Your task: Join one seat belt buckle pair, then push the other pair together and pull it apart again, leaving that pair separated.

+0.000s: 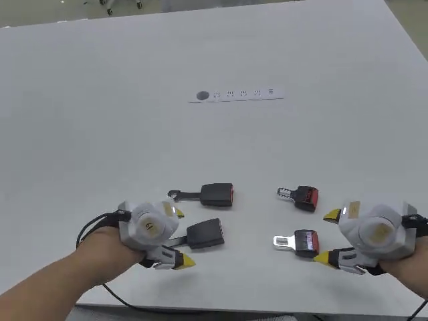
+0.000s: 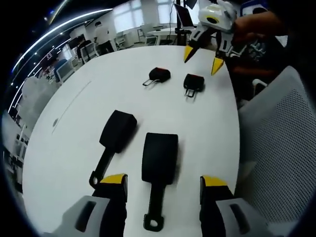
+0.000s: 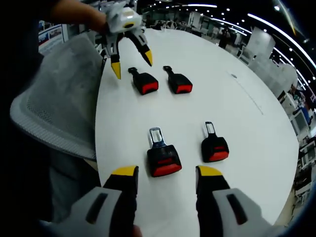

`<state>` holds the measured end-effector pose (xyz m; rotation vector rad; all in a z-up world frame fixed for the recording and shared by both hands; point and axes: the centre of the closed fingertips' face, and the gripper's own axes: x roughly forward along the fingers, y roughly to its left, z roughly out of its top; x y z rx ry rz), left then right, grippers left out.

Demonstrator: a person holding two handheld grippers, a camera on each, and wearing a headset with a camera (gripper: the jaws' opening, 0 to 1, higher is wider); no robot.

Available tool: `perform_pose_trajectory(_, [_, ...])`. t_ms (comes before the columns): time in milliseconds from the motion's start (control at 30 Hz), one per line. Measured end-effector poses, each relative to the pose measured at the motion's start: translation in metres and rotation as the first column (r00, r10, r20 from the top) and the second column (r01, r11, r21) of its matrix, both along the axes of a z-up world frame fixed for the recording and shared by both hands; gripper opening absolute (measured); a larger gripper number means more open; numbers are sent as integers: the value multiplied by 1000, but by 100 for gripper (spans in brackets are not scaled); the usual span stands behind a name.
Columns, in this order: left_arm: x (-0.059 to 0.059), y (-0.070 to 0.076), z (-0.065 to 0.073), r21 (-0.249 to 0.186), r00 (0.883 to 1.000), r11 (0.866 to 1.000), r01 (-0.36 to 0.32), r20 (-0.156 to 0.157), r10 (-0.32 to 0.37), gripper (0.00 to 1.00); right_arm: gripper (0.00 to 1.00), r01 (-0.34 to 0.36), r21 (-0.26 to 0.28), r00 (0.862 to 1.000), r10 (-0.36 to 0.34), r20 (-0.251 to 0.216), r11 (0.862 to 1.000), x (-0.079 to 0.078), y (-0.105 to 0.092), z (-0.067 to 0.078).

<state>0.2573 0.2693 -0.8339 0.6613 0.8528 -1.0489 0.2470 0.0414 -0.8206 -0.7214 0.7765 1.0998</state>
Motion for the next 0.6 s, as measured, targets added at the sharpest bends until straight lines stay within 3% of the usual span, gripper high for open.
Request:
perform_pose_trajectory(300, [8,-12,-11,45,998,997,66,-17,-66,56,47,-66,-22,998,66,-12,998,4,11,-15])
perform_pose_trajectory(533, [8,-20,-22,64,994,993,96,-59,-92,53,45,-86,-30,996,85,-32,996,7,16,-28])
perform_pose_trajectory(600, [10,-21,-23,72,993,991,112,-49,-109,47,45,-89,-32,995,88,-38,995,8,16,-30])
